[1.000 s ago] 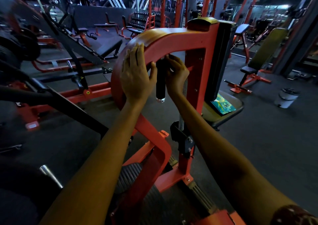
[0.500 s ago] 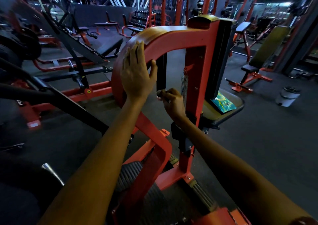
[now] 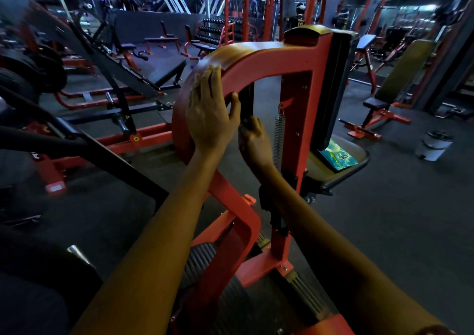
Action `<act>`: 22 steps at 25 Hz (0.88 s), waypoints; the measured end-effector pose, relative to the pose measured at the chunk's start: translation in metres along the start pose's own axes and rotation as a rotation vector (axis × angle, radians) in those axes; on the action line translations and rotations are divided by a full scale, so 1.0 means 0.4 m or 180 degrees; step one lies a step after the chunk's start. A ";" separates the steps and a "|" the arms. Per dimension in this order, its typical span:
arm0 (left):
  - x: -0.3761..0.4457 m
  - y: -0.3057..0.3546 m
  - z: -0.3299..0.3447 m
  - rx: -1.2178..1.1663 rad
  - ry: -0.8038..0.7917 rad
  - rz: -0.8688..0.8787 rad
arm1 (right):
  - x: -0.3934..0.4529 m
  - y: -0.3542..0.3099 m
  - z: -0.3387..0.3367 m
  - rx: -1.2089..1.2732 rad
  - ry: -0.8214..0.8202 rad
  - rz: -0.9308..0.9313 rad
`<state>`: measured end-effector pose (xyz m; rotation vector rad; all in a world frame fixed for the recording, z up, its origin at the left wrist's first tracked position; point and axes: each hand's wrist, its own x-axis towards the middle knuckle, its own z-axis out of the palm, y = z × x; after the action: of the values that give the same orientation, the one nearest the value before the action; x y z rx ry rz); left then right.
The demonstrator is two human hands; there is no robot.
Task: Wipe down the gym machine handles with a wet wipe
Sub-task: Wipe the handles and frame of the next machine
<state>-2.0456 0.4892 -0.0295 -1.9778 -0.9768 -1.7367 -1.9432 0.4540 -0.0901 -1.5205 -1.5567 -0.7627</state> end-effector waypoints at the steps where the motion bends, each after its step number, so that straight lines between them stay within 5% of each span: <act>1: -0.001 0.000 0.000 0.0012 0.0027 0.0022 | -0.039 0.007 0.011 -0.0017 -0.0180 0.0020; 4: -0.001 0.001 0.000 -0.0025 0.0077 0.0067 | -0.065 0.008 -0.014 0.0383 -0.0354 0.0269; 9: -0.003 0.000 -0.002 0.0034 0.0095 0.0081 | 0.110 -0.008 -0.098 0.0421 0.0556 0.0165; 14: -0.001 -0.001 -0.001 0.0012 0.0074 0.0049 | 0.039 0.040 -0.060 0.0233 -0.0302 0.0408; 16: 0.002 0.000 -0.002 -0.0002 0.0065 0.0038 | -0.003 0.030 -0.055 0.0437 -0.0342 0.0538; 19: -0.002 0.000 -0.003 -0.0018 0.0049 0.0053 | -0.050 0.030 -0.043 0.0355 -0.0479 -0.0023; 22: 0.000 0.000 -0.002 -0.0021 0.0053 0.0050 | 0.030 0.010 -0.089 0.0627 -0.0207 0.0444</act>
<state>-2.0461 0.4885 -0.0295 -1.9667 -0.9488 -1.7471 -1.9339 0.4297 -0.0628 -1.5017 -1.5074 -0.4710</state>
